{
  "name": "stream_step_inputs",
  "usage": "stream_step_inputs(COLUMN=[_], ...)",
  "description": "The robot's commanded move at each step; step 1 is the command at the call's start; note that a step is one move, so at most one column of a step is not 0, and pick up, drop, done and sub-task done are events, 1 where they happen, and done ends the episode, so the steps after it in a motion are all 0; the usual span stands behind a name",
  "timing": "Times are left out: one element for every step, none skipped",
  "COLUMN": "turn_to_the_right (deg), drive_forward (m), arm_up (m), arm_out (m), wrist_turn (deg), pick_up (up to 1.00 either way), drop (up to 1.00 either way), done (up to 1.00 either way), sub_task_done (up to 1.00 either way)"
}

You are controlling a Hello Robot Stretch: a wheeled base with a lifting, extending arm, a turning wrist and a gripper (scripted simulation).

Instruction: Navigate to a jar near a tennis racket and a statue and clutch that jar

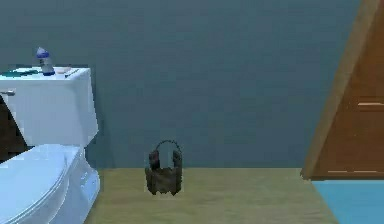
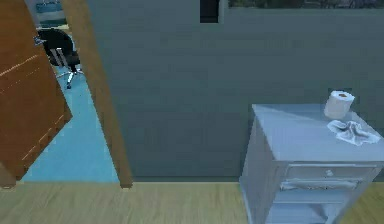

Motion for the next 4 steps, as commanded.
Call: stream_step_inputs(turn_to_the_right=[30.0, 0.0, 15.0, 0.0], drive_forward=[0.0, 0.85, 0.0, 0.45], arm_up=[0.0, 0.0, 0.0, 0.0], arm_out=[0.0, 0.0, 0.0, 0.0], wrist_turn=[0.0, 0.0, 0.0, 0.0], pick_up=[0.0, 0.0, 0.0, 0.0], drop=[0.0, 0.0, 0.0, 0.0], done=[0.0, 0.0, 0.0, 0.0], sub_task_done=[0.0, 0.0, 0.0, 0.0])
